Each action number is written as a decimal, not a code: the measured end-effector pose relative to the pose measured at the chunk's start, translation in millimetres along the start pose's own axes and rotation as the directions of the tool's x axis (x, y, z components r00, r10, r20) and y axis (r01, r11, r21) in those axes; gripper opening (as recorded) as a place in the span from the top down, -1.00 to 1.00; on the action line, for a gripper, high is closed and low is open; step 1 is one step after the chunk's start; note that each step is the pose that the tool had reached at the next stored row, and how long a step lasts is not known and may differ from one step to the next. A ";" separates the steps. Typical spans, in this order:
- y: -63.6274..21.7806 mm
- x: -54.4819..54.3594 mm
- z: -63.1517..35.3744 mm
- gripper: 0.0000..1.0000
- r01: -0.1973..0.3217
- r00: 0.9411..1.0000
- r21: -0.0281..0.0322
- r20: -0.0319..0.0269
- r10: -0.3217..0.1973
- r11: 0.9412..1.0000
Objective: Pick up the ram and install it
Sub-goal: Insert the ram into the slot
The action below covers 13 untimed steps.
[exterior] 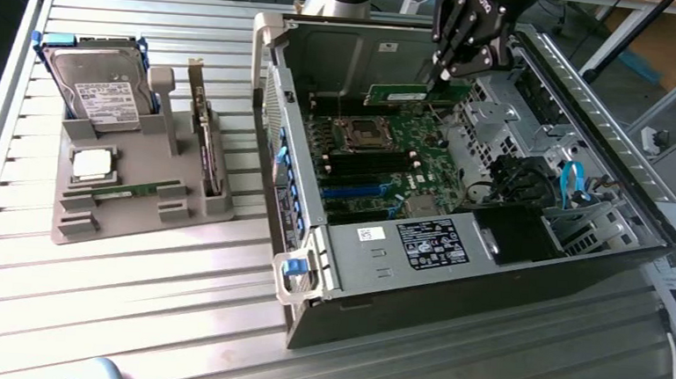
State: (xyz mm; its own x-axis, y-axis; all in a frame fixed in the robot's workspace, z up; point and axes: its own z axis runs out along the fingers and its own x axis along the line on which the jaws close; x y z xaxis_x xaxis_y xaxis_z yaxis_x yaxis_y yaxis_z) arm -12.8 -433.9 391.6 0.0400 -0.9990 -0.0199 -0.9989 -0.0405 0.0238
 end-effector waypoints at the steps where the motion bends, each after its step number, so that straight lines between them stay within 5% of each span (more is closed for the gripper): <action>1: 0.0 0.0 0.6 0.76 0.000 1.000 0.000 0.000 0.000 1.000; 13: -0.2 0.2 9.0 0.76 0.000 1.000 0.000 0.000 0.000 1.000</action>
State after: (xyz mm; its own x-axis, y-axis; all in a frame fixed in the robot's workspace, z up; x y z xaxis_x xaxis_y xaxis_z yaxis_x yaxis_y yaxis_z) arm -12.8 -433.9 382.6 0.0401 -0.9990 -0.0195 -0.9989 -0.0405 0.0239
